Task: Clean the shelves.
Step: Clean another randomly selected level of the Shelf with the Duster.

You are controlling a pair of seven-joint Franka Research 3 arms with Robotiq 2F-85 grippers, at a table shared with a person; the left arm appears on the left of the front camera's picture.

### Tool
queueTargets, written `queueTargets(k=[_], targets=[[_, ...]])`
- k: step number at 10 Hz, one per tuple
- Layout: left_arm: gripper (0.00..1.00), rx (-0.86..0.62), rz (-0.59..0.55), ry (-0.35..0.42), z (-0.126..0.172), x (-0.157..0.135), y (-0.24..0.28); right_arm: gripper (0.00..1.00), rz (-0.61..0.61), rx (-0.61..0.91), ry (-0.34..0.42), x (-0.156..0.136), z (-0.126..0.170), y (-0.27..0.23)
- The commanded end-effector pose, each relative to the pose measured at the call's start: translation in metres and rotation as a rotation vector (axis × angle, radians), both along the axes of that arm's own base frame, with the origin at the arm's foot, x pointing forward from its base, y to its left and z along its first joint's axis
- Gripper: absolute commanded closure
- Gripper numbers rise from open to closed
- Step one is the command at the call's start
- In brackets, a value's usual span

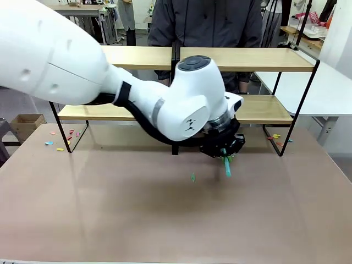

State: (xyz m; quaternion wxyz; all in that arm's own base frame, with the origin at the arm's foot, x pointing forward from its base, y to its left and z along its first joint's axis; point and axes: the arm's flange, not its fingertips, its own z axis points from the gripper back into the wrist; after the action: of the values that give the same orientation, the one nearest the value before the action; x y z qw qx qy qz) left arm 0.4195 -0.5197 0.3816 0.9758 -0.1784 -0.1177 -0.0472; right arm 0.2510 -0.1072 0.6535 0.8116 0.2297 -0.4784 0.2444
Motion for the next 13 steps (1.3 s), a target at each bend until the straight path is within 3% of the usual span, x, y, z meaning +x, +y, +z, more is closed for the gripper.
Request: queueTargets(k=[1,7,9,11,13], targets=[[1.00,0.033,0.002,0.014,-0.002,0.017,-0.036,0.00,0.008,0.006,-0.004,0.001,0.001,0.000],[1.00,0.049,-0.061,0.035,-0.009,0.026,-0.058,0.00,0.008,0.006,-0.004,0.001,0.001,0.000],[1.00,-0.050,-0.270,0.110,-0.003,0.017,-0.058,0.00,0.008,0.006,-0.004,0.001,0.001,0.000],[1.00,-0.155,-0.545,0.237,0.010,0.006,-0.045,0.00,0.008,0.006,-0.004,0.001,0.001,0.000],[1.00,-0.346,-0.631,0.285,0.025,0.004,-0.021,0.00,0.008,0.006,-0.004,0.001,0.001,0.000]])
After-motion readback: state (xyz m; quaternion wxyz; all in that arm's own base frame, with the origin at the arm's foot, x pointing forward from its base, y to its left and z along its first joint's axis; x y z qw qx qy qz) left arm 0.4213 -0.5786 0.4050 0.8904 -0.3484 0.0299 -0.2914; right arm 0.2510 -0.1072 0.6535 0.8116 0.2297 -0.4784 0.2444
